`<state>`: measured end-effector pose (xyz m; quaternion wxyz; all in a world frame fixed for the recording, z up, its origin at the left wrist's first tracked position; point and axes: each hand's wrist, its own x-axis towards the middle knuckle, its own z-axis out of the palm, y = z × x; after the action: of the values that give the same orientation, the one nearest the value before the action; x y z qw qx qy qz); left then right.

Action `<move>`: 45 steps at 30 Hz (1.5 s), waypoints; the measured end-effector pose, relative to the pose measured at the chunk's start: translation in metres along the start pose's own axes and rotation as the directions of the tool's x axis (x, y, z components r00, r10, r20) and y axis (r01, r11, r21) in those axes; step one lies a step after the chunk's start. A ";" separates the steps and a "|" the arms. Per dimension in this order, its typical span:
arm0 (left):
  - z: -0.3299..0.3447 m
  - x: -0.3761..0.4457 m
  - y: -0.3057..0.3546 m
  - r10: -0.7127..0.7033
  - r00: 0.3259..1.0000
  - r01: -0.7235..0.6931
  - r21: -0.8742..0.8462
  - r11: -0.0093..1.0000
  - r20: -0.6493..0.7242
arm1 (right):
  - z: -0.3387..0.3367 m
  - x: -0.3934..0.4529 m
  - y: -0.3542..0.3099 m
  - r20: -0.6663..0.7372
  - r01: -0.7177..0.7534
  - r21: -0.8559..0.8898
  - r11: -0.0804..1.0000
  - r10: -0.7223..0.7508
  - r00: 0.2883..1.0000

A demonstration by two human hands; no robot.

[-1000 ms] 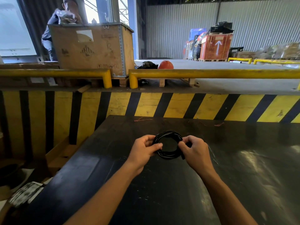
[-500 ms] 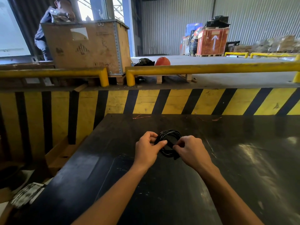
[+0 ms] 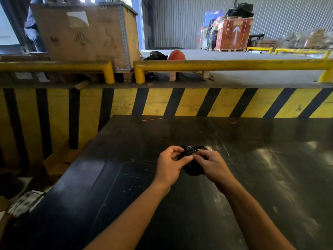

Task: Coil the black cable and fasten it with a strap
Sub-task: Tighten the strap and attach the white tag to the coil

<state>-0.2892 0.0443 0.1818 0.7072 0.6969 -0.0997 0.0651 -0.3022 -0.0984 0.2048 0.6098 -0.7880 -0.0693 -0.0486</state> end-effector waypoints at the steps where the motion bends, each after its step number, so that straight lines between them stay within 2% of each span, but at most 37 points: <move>1: 0.003 0.000 -0.002 -0.003 1.000 0.002 -0.012 1.000 -0.004 | -0.003 -0.003 0.001 0.013 -0.018 0.019 1.000 0.018 1.000; 3: 0.011 0.000 -0.005 -0.015 1.000 0.014 -0.035 0.999 -0.023 | -0.009 -0.006 0.004 0.025 -0.037 0.038 0.999 0.036 0.999; 6: 0.020 -0.001 -0.010 -0.037 0.999 0.036 -0.021 0.999 -0.025 | -0.017 -0.009 0.012 -0.041 -0.065 0.094 0.993 0.069 0.997; 12: 0.033 0.005 -0.010 -0.025 0.999 0.021 0.070 0.997 0.049 | -0.036 -0.011 0.027 -0.090 -0.168 0.274 0.947 0.199 0.976; 15: 0.042 0.005 -0.014 -0.034 0.993 0.020 0.129 0.991 0.112 | -0.050 -0.016 0.037 -0.043 -0.181 0.391 0.902 0.214 0.976; 19: 0.052 0.005 -0.025 -0.079 0.989 0.043 0.262 0.964 0.129 | -0.069 -0.027 0.054 0.076 -0.212 0.541 0.814 0.204 0.976; 24: 0.057 -0.007 -0.047 -0.129 0.964 -0.005 0.498 0.867 0.233 | -0.082 -0.040 0.085 0.188 -0.294 0.436 0.850 0.234 0.954; 27: 0.057 -0.014 -0.056 -0.197 0.934 -0.033 0.619 0.785 0.299 | -0.078 -0.041 0.108 0.192 -0.283 0.268 0.921 0.237 0.952; 29: 0.056 -0.020 -0.064 -0.231 0.907 -0.100 0.711 0.696 0.353 | -0.071 -0.041 0.123 0.195 -0.262 0.144 0.954 0.232 0.953; 31: 0.056 -0.028 -0.073 -0.293 0.869 -0.138 0.763 0.631 0.400 | -0.063 -0.041 0.139 0.158 -0.187 0.018 0.982 0.182 0.970; 34: 0.055 -0.033 -0.081 -0.364 0.832 -0.118 0.775 0.621 0.418 | -0.054 -0.039 0.153 0.044 0.002 -0.123 0.992 0.003 0.999; 37: 0.050 -0.028 -0.082 -0.407 0.803 -0.082 0.757 0.649 0.436 | -0.047 -0.037 0.162 0.040 0.029 -0.034 0.999 -0.028 0.999; 40: 0.045 -0.024 -0.085 -0.476 0.746 -0.018 0.728 0.685 0.466 | -0.041 -0.035 0.171 0.134 -0.078 0.104 0.992 0.063 0.989; 42: 0.040 -0.019 -0.091 -0.525 0.712 0.050 0.713 0.700 0.466 | -0.035 -0.032 0.175 0.182 -0.127 0.134 0.983 0.101 0.978; 45: 0.038 -0.013 -0.105 -0.577 0.675 0.204 0.634 0.746 0.461 | -0.028 -0.028 0.188 0.113 -0.146 0.169 0.975 0.128 0.985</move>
<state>-0.2794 0.0050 0.0768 0.4043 0.8482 -0.1500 -0.3077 -0.2977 -0.1729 0.0280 0.6747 -0.7353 -0.0499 0.0401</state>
